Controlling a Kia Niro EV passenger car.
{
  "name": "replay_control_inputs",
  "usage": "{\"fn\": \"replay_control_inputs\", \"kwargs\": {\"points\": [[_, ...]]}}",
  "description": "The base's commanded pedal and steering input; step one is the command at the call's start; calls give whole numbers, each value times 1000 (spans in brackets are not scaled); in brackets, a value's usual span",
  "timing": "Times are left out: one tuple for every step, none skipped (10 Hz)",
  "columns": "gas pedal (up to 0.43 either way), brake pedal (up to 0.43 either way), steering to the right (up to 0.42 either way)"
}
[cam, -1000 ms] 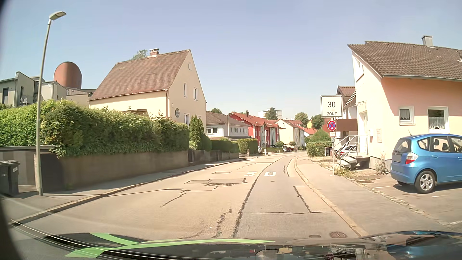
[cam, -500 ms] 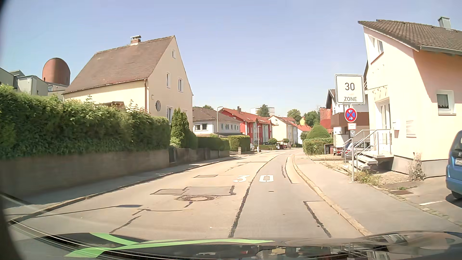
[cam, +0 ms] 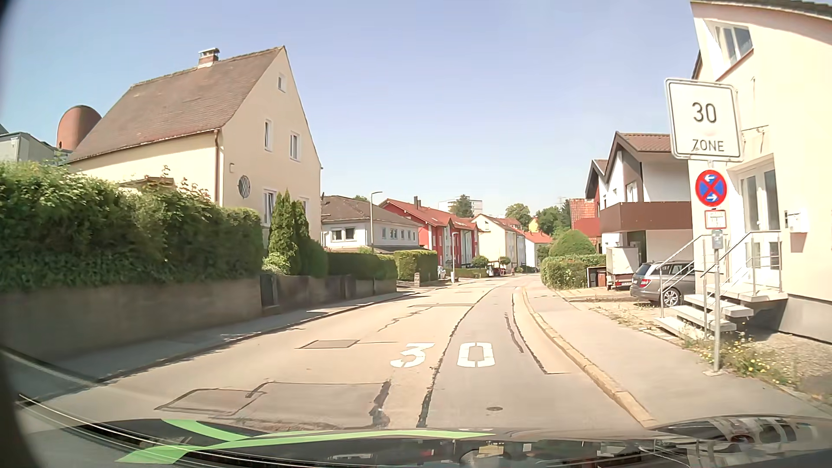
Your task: Follow the waypoints while adhering to traffic rules and regulations
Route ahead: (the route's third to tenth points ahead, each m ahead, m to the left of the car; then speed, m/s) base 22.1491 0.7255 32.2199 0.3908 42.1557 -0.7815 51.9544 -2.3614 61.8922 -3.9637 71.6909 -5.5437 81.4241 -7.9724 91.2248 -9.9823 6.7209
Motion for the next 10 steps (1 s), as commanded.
{"fn": "replay_control_inputs", "kwargs": {"points": [[39,0,24],[39,0,24],[28,0,24],[20,0,25],[20,0,25],[20,0,26],[28,0,29],[28,0,29],[28,0,29],[28,0,29]]}}
